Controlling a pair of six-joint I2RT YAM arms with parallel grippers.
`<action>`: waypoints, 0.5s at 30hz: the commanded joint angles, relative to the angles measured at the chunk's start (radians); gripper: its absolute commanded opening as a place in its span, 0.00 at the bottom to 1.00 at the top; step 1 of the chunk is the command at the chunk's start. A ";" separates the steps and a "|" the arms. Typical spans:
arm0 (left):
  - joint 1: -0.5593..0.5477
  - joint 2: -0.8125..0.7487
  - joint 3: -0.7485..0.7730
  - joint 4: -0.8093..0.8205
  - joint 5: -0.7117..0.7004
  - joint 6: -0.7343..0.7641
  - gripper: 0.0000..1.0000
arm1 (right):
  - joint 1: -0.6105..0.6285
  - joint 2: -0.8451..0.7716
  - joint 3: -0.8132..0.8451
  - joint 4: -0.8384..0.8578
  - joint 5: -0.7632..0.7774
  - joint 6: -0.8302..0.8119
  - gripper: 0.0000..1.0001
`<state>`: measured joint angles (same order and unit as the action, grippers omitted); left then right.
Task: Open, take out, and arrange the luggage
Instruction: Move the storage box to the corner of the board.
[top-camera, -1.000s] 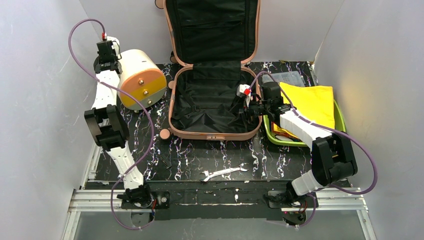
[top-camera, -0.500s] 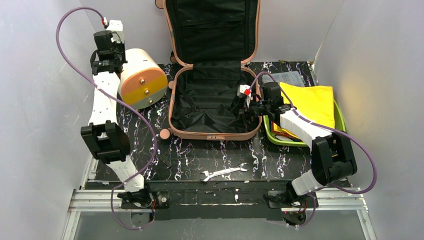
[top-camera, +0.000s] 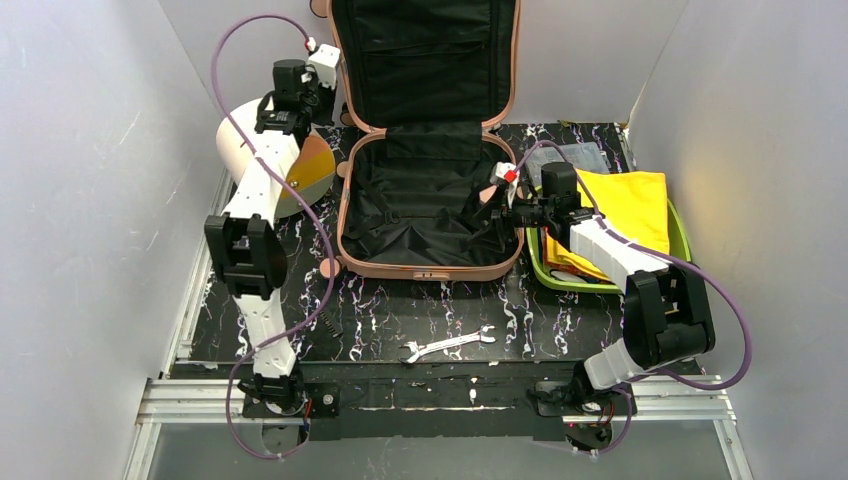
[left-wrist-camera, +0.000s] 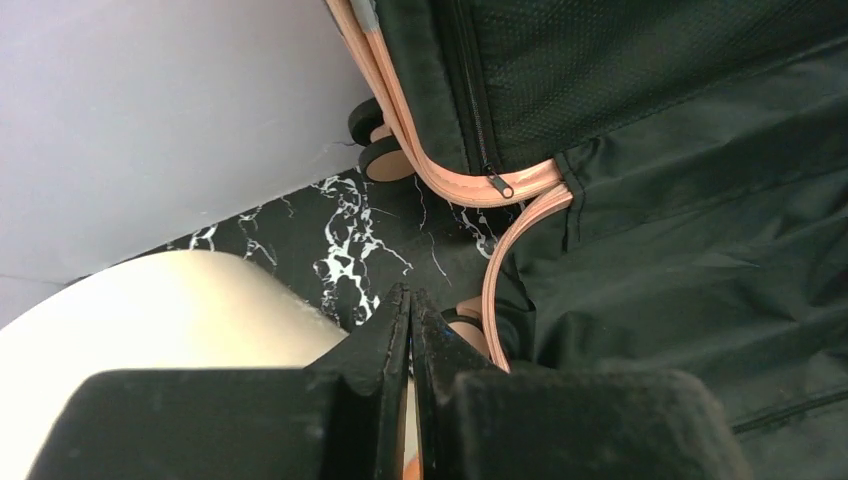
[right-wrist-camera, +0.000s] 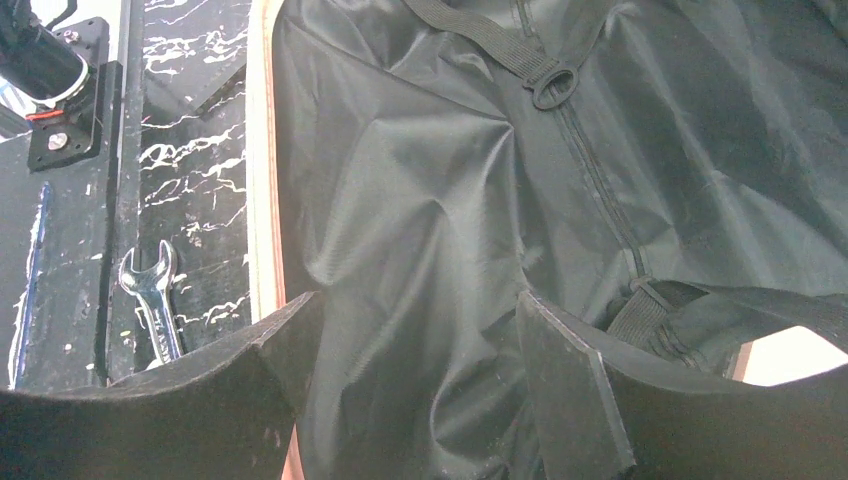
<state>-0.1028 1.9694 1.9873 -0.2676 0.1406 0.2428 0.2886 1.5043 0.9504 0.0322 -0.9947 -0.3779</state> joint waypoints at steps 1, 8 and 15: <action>-0.013 0.052 0.112 -0.035 0.033 0.001 0.00 | -0.015 -0.023 -0.009 0.057 -0.029 0.023 0.79; -0.043 0.128 0.130 -0.097 -0.082 0.051 0.00 | -0.020 -0.017 -0.010 0.059 -0.031 0.024 0.79; -0.060 0.091 0.063 -0.206 -0.239 0.117 0.00 | -0.020 -0.013 -0.009 0.060 -0.039 0.024 0.79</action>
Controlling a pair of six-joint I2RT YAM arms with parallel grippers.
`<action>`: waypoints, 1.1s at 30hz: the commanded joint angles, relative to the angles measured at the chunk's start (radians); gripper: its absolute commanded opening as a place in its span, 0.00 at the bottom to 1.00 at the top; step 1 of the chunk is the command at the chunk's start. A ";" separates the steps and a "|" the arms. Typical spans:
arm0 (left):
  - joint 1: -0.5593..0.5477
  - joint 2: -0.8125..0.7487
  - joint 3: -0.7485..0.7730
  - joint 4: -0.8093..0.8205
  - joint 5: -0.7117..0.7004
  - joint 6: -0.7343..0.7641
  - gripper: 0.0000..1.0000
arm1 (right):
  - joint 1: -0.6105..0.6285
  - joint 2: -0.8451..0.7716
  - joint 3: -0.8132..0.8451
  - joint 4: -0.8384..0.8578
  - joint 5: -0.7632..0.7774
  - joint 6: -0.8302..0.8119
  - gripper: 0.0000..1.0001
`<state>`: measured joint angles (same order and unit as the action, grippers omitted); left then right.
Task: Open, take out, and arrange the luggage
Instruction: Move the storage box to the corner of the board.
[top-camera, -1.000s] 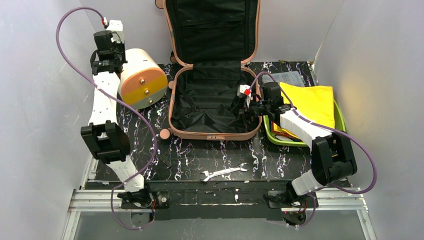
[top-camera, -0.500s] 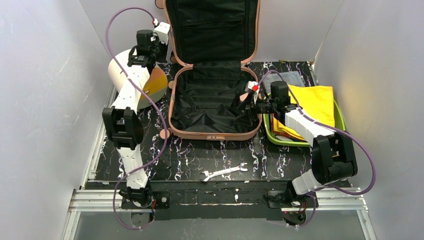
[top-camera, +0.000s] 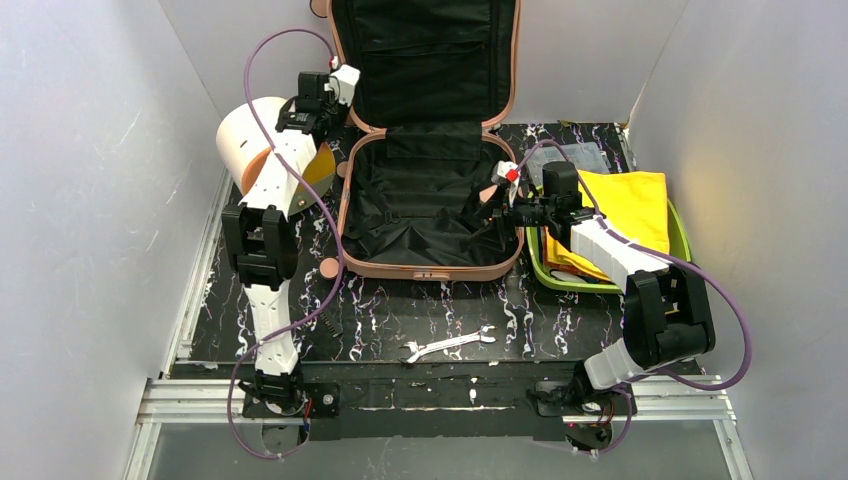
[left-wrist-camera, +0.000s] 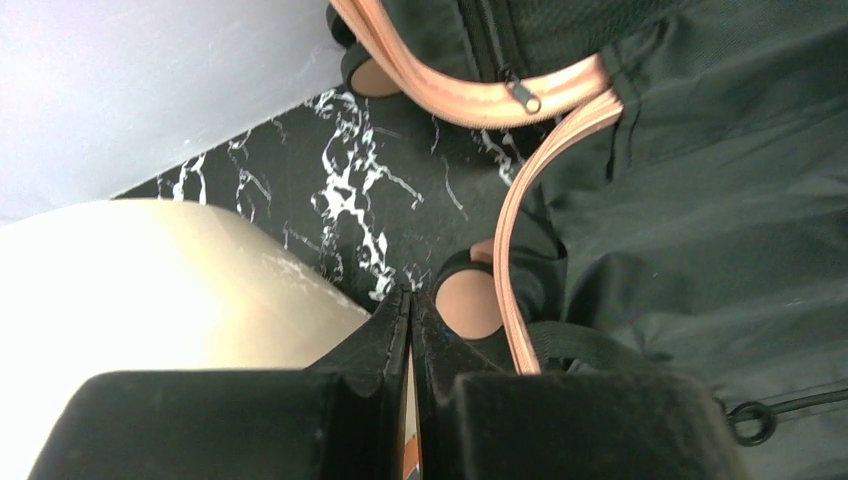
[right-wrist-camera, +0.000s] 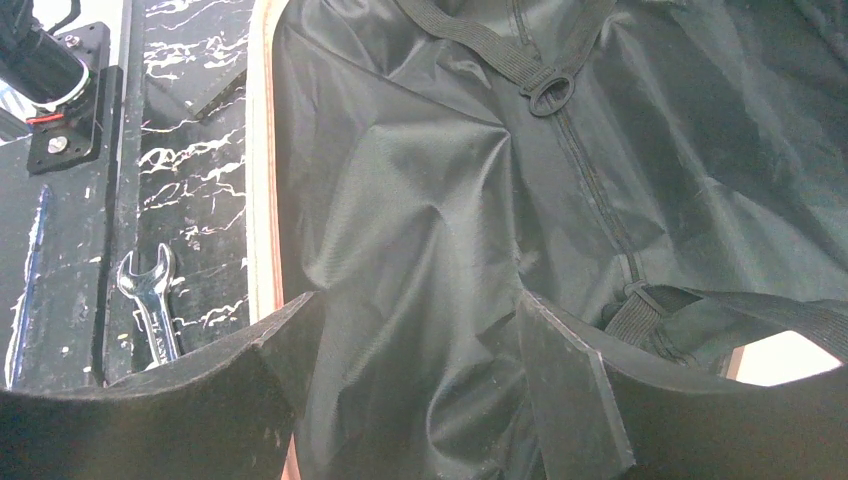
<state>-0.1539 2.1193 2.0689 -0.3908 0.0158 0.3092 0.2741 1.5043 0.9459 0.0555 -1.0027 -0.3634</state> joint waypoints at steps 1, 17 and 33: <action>-0.009 -0.066 -0.031 -0.092 -0.133 0.064 0.00 | -0.006 -0.013 -0.005 0.038 -0.031 0.009 0.79; -0.003 -0.168 -0.165 -0.166 -0.283 0.156 0.00 | -0.010 -0.048 -0.010 0.044 -0.046 0.014 0.81; 0.084 -0.298 -0.330 -0.183 -0.230 0.166 0.00 | -0.013 -0.076 -0.017 0.071 -0.059 0.045 0.82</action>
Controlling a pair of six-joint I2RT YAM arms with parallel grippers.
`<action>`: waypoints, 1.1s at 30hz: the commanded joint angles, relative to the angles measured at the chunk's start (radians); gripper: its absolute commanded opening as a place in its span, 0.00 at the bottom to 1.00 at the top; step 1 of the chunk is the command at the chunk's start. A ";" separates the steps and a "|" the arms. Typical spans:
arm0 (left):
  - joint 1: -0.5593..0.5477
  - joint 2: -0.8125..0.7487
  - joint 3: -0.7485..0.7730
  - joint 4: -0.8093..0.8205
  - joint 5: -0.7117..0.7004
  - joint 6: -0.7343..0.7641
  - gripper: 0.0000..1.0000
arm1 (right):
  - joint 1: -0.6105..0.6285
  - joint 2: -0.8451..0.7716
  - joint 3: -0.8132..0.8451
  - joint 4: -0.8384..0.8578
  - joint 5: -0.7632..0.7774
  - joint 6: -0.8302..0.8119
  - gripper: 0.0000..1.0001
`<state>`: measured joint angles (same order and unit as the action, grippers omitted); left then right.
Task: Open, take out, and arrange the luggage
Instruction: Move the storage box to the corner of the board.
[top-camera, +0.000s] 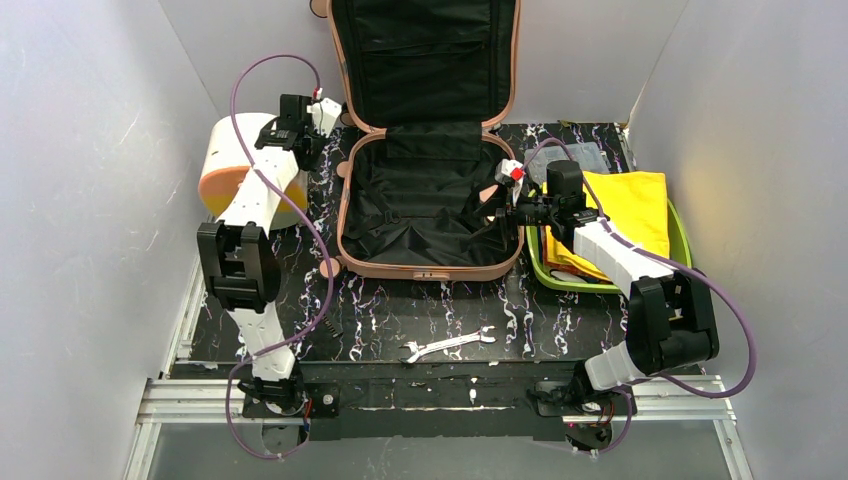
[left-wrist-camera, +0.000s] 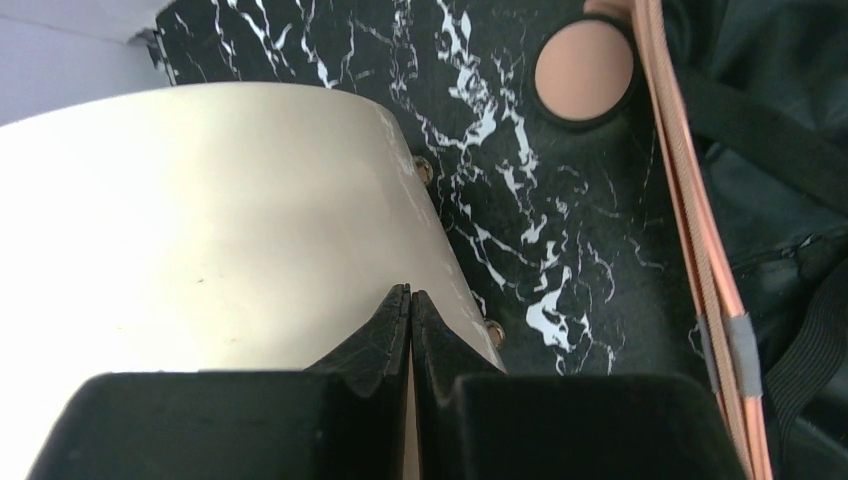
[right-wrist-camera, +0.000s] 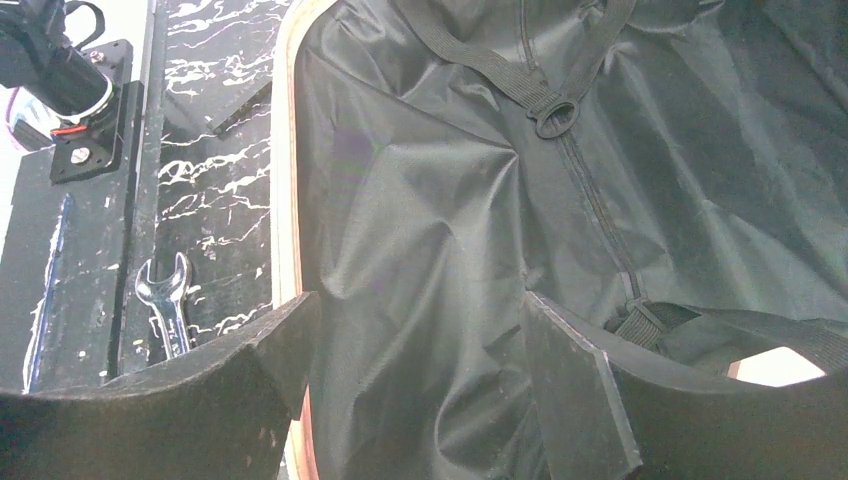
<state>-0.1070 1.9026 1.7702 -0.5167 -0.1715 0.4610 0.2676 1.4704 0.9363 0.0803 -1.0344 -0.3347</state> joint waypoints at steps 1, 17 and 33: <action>0.038 -0.086 -0.034 -0.057 -0.043 0.013 0.00 | -0.007 -0.044 -0.008 0.047 -0.027 0.016 0.82; 0.051 -0.453 -0.176 -0.171 0.299 -0.124 0.39 | -0.011 -0.083 -0.018 0.075 -0.042 0.043 0.83; 0.490 -0.815 -0.828 -0.075 0.647 -0.008 0.44 | -0.011 -0.126 -0.025 0.109 -0.074 0.081 0.85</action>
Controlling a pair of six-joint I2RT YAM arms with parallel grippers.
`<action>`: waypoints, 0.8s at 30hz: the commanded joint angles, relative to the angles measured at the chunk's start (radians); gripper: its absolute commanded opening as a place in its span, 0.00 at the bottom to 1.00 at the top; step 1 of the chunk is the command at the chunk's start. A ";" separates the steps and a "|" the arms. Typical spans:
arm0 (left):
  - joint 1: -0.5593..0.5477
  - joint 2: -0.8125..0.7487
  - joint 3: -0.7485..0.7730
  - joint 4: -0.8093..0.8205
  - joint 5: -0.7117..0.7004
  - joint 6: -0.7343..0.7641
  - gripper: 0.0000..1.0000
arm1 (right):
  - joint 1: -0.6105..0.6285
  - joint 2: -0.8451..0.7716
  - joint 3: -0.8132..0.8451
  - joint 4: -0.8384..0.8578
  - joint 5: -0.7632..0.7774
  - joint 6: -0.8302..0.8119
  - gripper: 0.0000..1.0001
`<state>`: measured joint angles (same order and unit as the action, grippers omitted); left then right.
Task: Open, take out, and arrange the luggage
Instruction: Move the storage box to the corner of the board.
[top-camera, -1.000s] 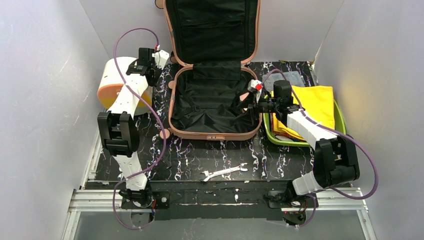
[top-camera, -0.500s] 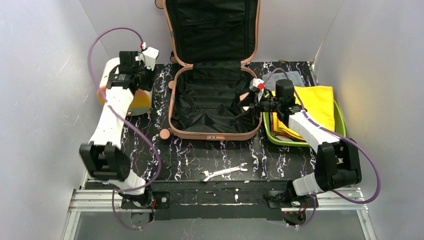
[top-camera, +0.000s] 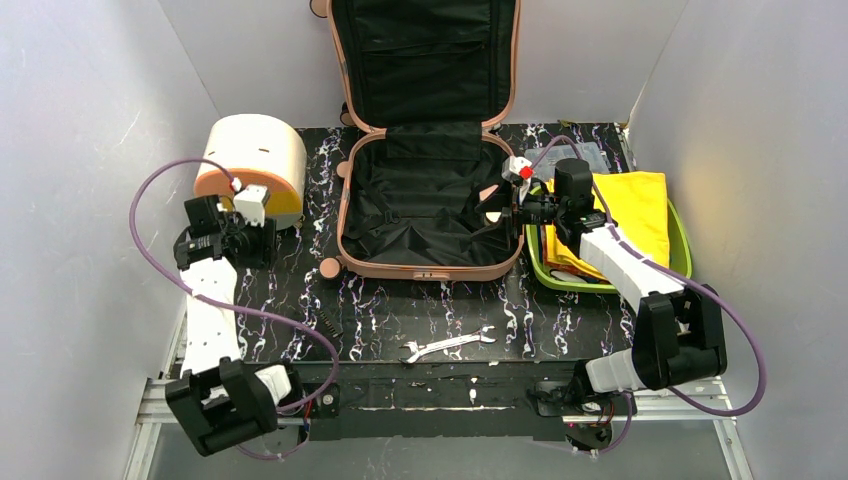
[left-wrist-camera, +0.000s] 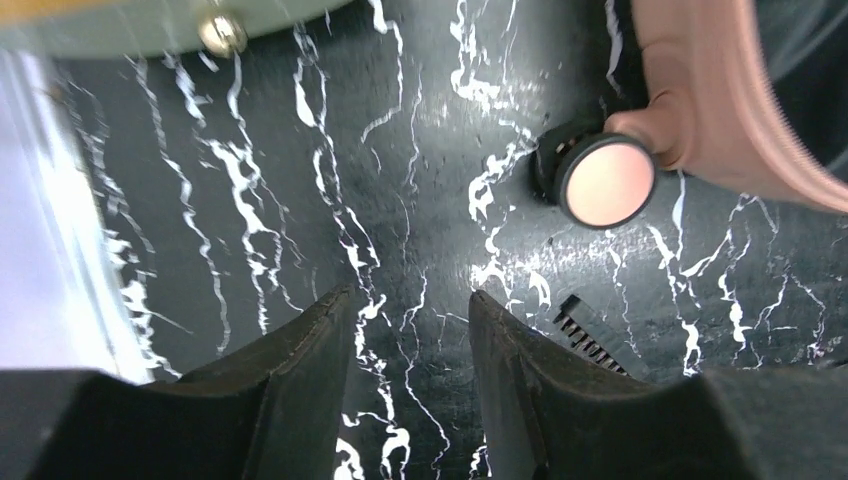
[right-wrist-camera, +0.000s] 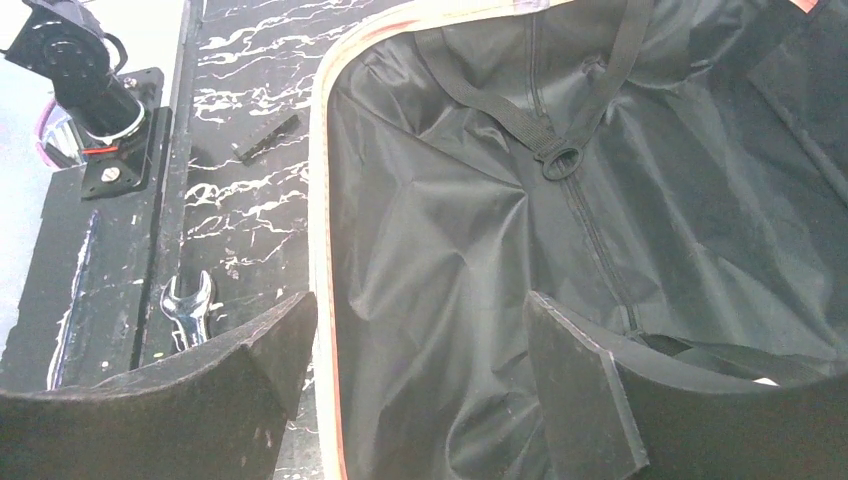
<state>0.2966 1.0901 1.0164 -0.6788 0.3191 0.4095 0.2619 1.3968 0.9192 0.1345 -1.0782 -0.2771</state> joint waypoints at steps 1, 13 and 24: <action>0.108 0.003 -0.098 0.127 0.182 0.048 0.44 | -0.006 -0.056 -0.009 0.056 -0.031 0.024 0.85; 0.151 0.179 -0.262 0.653 0.212 0.001 0.43 | -0.006 -0.072 -0.017 0.062 -0.031 0.020 0.86; 0.151 0.382 -0.213 0.794 0.135 -0.004 0.42 | -0.006 -0.036 -0.014 0.054 -0.037 0.010 0.86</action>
<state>0.4431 1.4525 0.7662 0.0319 0.4755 0.4171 0.2619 1.3521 0.9043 0.1589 -1.0882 -0.2634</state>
